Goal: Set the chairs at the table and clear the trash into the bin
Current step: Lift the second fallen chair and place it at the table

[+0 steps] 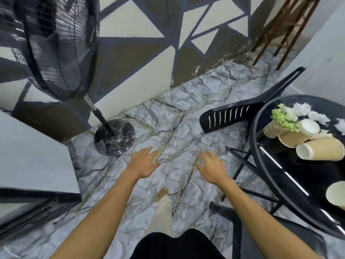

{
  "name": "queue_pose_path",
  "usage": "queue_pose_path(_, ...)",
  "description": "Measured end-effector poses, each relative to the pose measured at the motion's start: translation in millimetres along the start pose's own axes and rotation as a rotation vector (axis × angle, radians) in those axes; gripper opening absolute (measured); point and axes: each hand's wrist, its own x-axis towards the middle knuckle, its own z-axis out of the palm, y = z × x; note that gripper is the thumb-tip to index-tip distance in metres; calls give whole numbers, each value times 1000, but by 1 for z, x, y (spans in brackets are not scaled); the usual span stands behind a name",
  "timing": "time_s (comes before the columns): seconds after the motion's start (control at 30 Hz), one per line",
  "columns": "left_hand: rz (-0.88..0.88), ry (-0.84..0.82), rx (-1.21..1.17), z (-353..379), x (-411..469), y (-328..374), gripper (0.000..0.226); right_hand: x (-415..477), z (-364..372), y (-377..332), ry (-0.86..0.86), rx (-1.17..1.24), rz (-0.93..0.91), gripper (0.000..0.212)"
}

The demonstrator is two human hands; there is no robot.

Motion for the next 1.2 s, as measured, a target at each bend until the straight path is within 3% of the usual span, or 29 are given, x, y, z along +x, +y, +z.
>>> queue_pose_path(0.47,176,-141,164,-142,223,-38,60,184,-90,-41,21,40,176,52)
queue_pose_path(0.97,197,-288,295,-285,463,-15,61,411,-203,2,-115,173,279,49)
queue_pose_path(1.2,342,-260,357,-363,593,13,51,508,-262,19,-93,249,397,47)
